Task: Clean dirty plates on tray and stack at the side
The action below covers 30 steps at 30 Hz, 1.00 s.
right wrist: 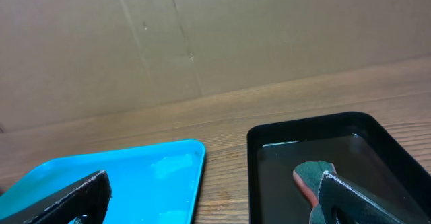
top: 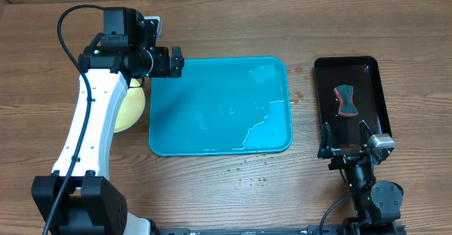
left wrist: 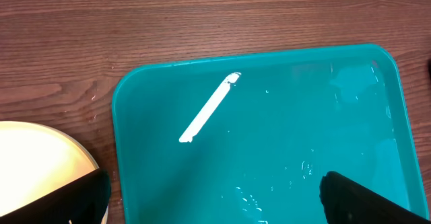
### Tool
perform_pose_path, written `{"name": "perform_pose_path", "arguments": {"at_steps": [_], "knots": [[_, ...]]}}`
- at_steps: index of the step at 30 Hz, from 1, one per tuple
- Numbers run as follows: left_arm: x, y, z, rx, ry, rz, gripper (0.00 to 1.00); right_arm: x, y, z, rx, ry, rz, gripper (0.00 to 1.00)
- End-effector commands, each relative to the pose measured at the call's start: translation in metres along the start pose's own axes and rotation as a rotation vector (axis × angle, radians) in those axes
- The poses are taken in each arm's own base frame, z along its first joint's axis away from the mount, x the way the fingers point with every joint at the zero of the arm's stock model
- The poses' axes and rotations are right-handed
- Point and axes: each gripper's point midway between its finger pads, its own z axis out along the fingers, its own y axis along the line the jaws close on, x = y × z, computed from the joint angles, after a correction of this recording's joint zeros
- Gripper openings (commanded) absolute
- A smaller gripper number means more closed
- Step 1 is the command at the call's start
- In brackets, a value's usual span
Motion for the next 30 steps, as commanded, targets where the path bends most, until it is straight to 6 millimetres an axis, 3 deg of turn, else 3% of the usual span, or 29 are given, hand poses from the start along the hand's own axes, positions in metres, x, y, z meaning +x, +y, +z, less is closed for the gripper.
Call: {"name": "perform_pose_path", "arguments": {"at_steps": [1, 7, 11, 15, 22, 30], "knots": [[-0.002, 0.000, -0.002, -0.002, -0.004, 0.005, 1.00, 0.002, 0.002, 0.000, -0.015, -0.003, 0.000, 1.00], [-0.005, 0.012, -0.041, -0.128, -0.067, 0.015, 1.00, 0.002, 0.002, 0.000, -0.015, -0.003, 0.000, 1.00], [-0.012, 0.005, -0.078, -0.133, -0.179, 0.033, 1.00, 0.002, 0.002, 0.000, -0.015, -0.003, 0.000, 1.00], [-0.008, -0.002, -0.100, -0.122, -0.325, 0.096, 1.00, 0.002, 0.002, 0.000, -0.015, -0.003, 0.000, 1.00], [0.040, -0.004, -0.111, -0.125, -0.616, 0.209, 0.99, 0.002, 0.002, 0.000, -0.015, -0.003, 0.000, 1.00], [0.110, 0.006, -0.103, -0.161, -0.846, 0.269, 1.00, 0.002, 0.002, 0.000, -0.015, -0.003, 0.000, 1.00]]}}
